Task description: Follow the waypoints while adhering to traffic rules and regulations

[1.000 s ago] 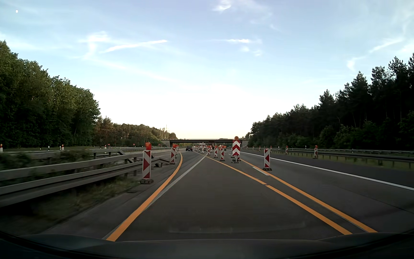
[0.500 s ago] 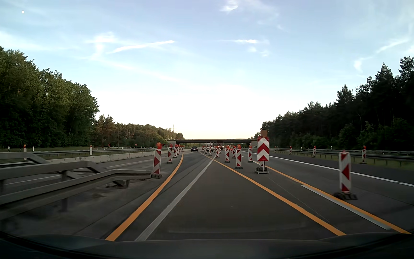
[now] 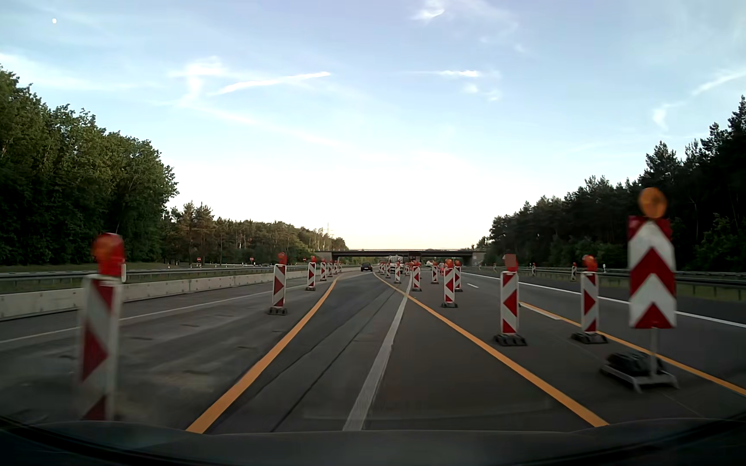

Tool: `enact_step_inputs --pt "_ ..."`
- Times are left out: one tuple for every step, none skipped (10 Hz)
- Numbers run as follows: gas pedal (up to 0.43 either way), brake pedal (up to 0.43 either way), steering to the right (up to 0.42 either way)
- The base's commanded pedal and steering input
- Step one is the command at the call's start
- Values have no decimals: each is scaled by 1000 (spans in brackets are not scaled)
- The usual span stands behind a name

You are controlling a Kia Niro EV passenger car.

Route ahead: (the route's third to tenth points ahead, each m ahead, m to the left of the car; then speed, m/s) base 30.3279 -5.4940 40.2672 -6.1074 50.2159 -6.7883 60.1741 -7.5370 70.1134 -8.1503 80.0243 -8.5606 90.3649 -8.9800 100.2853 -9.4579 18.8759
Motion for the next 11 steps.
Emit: enact_step_inputs --pt "39 0 -12" --pt "39 0 -9" --pt "39 0 -9" --pt "39 0 -9" --pt "39 0 -9" --pt "39 0 -9" --pt "39 0 -9" --pt "39 0 -9" --pt "39 0 -9" --pt "39 0 -8" --pt "47 0 -6"
